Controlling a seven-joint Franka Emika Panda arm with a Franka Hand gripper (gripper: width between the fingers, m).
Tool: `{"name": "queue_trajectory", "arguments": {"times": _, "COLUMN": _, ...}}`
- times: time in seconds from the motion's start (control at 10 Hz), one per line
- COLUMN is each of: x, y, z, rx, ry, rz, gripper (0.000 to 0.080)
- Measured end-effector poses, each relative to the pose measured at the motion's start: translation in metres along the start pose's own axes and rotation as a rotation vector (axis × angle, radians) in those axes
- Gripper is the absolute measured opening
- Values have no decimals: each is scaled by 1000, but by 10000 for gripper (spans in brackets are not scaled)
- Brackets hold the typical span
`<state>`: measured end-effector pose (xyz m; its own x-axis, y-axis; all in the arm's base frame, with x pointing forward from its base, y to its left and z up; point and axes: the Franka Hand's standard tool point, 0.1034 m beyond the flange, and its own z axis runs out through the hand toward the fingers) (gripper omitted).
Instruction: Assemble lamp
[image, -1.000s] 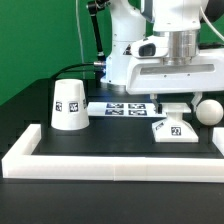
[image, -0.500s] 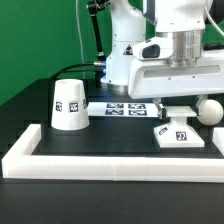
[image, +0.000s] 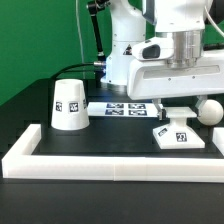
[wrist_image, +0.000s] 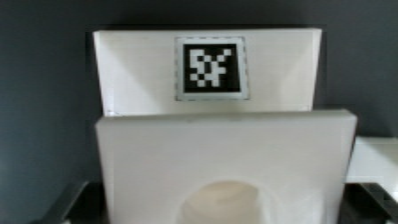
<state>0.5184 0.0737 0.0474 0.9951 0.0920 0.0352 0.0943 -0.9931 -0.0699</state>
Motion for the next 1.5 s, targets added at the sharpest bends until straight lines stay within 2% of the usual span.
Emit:
{"name": "queue_trajectory", "arguments": {"times": 0.2, "x": 27, "y": -1, "z": 0, "rx": 6, "ry": 22, "rz": -2, "gripper": 537}}
{"name": "queue_trajectory", "arguments": {"times": 0.5, "x": 52, "y": -6, "z": 2, "rx": 11, "ry": 51, "rz": 12, "gripper": 537}}
{"name": "queue_trajectory", "arguments": {"times": 0.9, "x": 72, "y": -17, "z": 3, "rx": 15, "ry": 91, "rz": 10, "gripper": 537}}
{"name": "queue_trajectory", "arguments": {"times": 1.0, "x": 73, "y": -19, "z": 3, "rx": 15, "ry": 93, "rz": 7, "gripper": 537}}
{"name": "queue_trajectory", "arguments": {"times": 1.2, "x": 75, "y": -20, "z": 4, "rx": 13, "ry": 95, "rz": 28, "gripper": 537}}
{"name": "queue_trajectory", "arguments": {"times": 1.5, "x": 91, "y": -20, "z": 4, "rx": 14, "ry": 116, "rz": 77, "gripper": 537}}
